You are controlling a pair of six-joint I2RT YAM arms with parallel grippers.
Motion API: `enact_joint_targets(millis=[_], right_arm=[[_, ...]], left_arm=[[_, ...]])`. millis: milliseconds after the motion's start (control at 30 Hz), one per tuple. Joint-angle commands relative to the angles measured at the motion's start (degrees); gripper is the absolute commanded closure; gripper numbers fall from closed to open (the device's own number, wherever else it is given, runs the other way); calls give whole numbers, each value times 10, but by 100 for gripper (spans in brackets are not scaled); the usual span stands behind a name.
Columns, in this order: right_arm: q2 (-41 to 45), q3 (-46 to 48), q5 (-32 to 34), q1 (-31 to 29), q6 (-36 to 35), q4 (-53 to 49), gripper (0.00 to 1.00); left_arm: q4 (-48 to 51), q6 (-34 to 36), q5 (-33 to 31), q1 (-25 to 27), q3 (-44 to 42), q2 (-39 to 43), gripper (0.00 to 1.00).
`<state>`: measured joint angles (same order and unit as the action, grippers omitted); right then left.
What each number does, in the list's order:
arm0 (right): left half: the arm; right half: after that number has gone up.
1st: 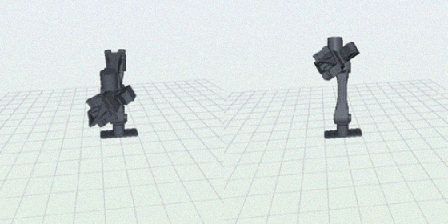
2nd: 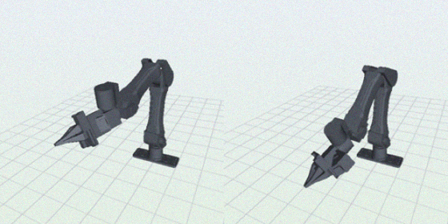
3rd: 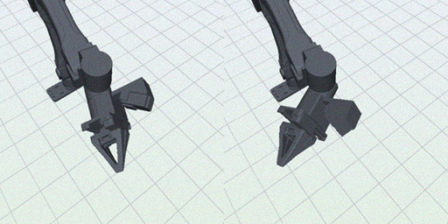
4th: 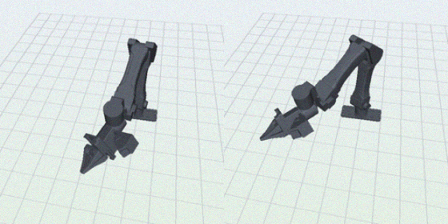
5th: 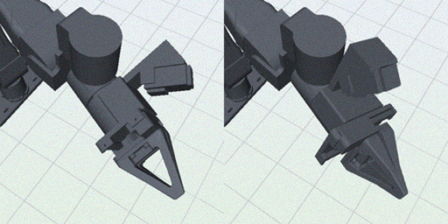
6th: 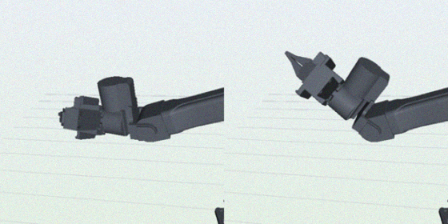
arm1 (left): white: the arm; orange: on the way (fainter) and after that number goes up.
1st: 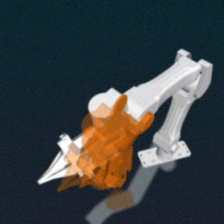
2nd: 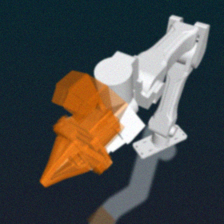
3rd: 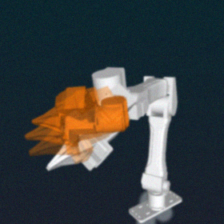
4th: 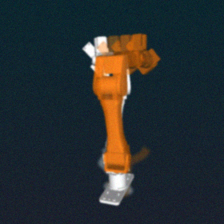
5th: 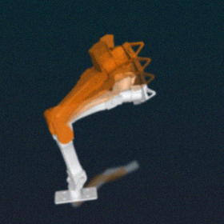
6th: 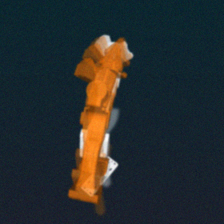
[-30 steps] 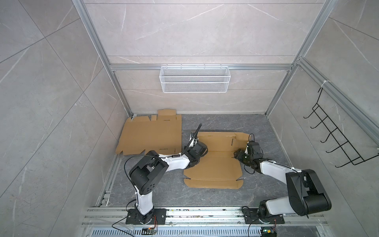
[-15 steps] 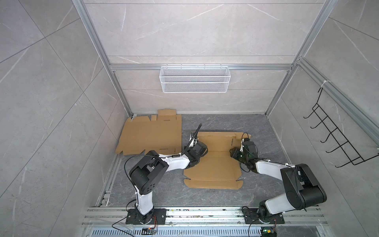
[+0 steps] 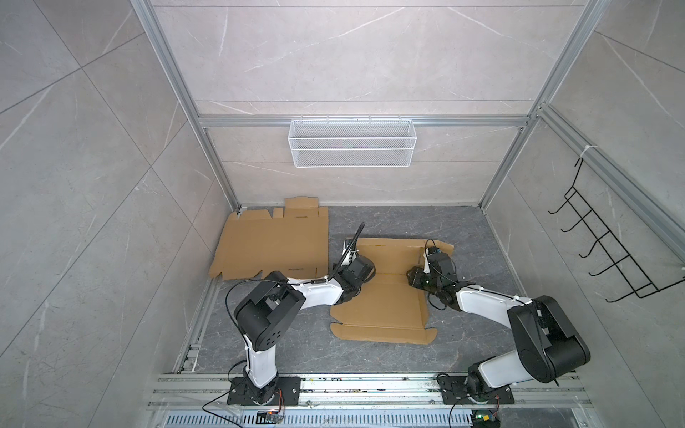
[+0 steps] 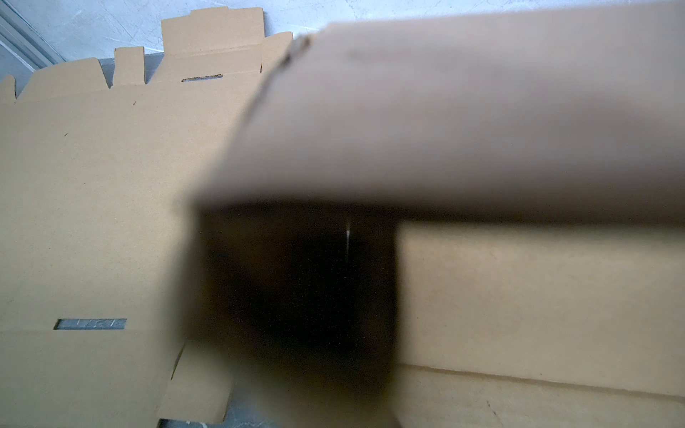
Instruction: Fold the paper box
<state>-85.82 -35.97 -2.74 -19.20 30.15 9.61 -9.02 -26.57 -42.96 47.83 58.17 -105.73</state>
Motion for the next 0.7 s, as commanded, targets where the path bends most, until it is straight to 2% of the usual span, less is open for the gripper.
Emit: enact_joint_targets(millis=[0, 300, 400, 667], right_arm=[[-16, -11, -13, -13, -16, -26, 48], [-48, -41, -60, -13, -35, -35, 43], [-48, -47, -57, -13, -41, -45, 42], [43, -76, -20, 13, -82, -173, 34]], left_arm=[[37, 25, -1, -2, 4, -19, 100], [34, 28, -2, -2, 3, -23, 100], [34, 28, -3, -2, 3, -23, 100], [40, 23, -14, -7, -11, -11, 100]])
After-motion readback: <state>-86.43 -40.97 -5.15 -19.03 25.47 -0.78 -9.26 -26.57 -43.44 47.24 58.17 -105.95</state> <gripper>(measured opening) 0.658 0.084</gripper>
